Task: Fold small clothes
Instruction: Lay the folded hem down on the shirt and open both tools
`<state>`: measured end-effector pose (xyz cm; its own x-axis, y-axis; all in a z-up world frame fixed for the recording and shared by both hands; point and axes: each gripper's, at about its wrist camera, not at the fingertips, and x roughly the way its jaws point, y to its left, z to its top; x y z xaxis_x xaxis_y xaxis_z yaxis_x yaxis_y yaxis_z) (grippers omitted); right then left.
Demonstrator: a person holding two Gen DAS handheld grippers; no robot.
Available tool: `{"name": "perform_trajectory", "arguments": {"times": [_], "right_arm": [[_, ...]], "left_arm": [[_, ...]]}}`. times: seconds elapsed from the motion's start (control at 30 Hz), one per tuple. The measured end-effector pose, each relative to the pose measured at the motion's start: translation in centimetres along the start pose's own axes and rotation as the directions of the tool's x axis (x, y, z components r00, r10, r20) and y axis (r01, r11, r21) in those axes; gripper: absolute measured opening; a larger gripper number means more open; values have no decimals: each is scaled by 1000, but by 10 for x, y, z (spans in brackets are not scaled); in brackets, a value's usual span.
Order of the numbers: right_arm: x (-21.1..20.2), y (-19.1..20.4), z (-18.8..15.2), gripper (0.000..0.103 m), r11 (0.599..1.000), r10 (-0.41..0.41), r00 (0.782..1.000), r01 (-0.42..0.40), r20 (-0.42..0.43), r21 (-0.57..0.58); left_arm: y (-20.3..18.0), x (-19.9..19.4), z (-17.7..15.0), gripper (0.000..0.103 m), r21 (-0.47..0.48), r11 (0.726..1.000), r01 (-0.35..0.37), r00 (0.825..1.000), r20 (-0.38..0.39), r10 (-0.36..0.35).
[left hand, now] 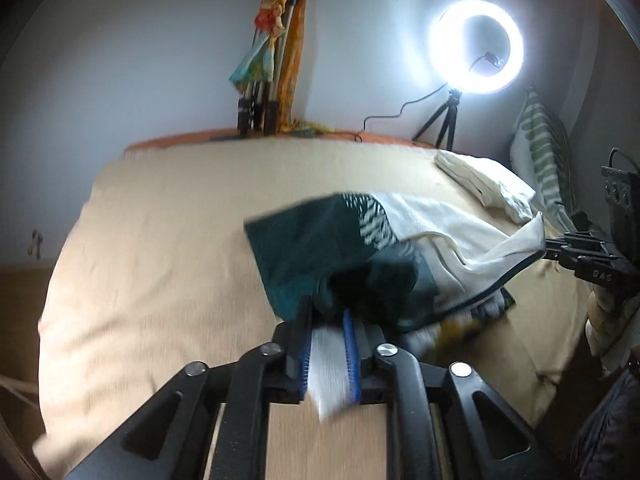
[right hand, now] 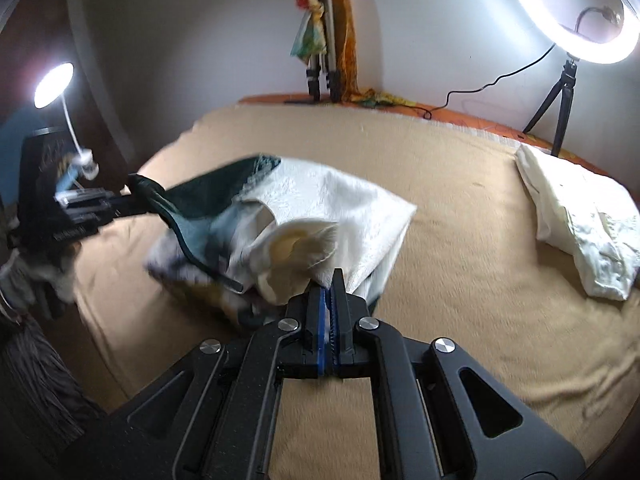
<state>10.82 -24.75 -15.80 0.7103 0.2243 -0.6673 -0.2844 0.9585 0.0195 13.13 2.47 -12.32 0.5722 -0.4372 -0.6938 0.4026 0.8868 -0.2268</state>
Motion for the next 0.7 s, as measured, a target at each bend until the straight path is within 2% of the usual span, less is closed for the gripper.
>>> {"name": "perform_trajectory", "arguments": {"times": [0.07,0.13,0.2,0.27,0.33,0.43,0.57,0.63,0.7], "right_arm": [[-3,2,-13,4,1000,1,1000,-1,-22,23],[-6,-4,-24,10,998,3,999,-1,-40,57],[-13,-16,-32,29,987,42,999,-38,-22,153],[-20,-30,-36,36,970,75,997,-75,10,233],[-26,-41,-39,37,949,107,993,-115,43,295],[-25,-58,-46,45,909,130,990,-142,56,392],[-3,-72,-56,45,856,166,986,-145,3,496],[11,-80,-63,45,815,206,978,-164,-13,555],[22,-85,-70,45,773,249,968,-194,-7,604]], "left_arm": [[2,-12,-11,24,-15,1000,18,1000,-5,-18],[7,-27,-18,31,-45,998,33,999,5,-32],[17,-36,-19,33,-104,992,66,998,19,-65],[31,-40,-16,44,-189,976,104,994,34,-100],[47,-39,-17,50,-297,944,142,990,48,-134],[64,-26,-24,52,-408,899,160,986,22,-166],[75,0,-36,51,-498,855,147,979,-48,-196],[79,11,-41,50,-545,823,158,971,-66,-230],[80,18,-44,45,-572,802,171,964,-70,-256]]}}
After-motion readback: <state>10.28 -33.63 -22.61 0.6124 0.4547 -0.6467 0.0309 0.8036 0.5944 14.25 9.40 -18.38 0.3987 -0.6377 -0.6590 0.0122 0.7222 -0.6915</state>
